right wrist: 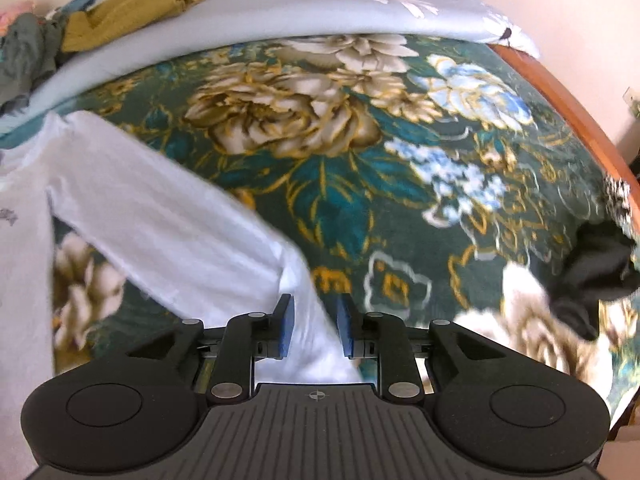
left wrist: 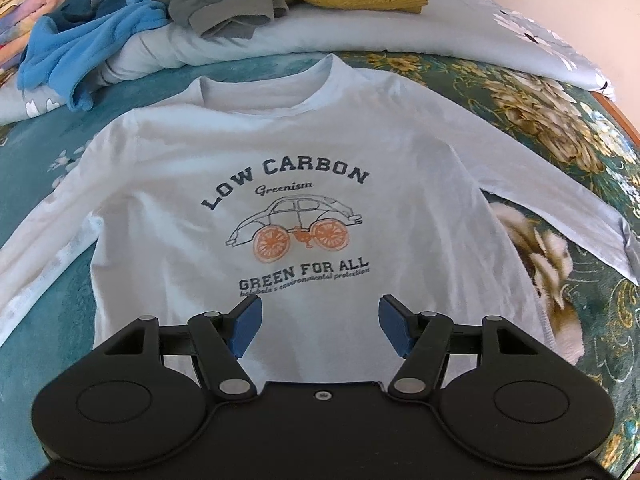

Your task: Fold clothes

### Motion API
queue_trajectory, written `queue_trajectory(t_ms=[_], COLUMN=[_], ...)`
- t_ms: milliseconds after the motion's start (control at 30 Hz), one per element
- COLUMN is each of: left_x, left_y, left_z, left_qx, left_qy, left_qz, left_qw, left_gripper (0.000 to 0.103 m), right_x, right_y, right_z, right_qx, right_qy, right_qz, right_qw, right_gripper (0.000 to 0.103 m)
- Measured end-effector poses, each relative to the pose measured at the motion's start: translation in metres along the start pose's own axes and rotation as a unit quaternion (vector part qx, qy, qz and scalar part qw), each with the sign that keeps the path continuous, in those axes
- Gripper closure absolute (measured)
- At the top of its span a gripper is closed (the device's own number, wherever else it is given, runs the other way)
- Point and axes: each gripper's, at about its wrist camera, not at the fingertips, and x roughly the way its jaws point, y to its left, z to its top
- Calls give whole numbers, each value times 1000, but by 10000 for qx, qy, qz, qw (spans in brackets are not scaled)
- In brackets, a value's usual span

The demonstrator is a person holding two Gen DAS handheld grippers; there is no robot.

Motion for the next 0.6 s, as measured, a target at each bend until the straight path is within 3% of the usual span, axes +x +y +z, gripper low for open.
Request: queue_trajectory(t_ms=[167, 367, 567, 600], left_x=[2, 4, 4, 4], left_y=[-9, -16, -16, -16], left_z=[1, -1, -3, -3], left_qx=[37, 178, 155, 155], left_qy=[8, 52, 61, 56], left_qz=[-79, -124, -103, -106], left_qw=[10000, 9998, 9998, 9998], left_gripper=[40, 40, 40, 40], right_x=[-5, 13, 13, 9], right_y=[13, 26, 18, 15], right_z=[-23, -33, -33, -32], right_qx=[-248, -286, -133, -115], right_qy=[127, 312, 322, 270], right_qz=[191, 146, -3, -24], right_qw=[9994, 9990, 9994, 9996], right_gripper=[73, 73, 98, 99])
